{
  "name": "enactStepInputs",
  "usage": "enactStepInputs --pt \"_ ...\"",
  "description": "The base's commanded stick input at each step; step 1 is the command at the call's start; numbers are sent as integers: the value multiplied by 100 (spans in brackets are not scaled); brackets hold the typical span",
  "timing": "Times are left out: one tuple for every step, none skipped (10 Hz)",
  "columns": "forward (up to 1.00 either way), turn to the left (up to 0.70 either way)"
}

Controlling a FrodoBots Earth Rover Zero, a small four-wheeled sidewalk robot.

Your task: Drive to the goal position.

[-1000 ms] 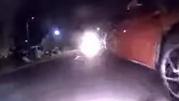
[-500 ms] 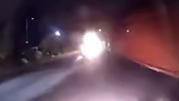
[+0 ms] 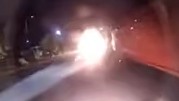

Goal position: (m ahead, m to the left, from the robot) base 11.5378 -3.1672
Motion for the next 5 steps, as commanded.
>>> enactStepInputs --pt "100 -16" --pt "100 0" --pt "100 0" --pt "100 0" --pt "100 0"
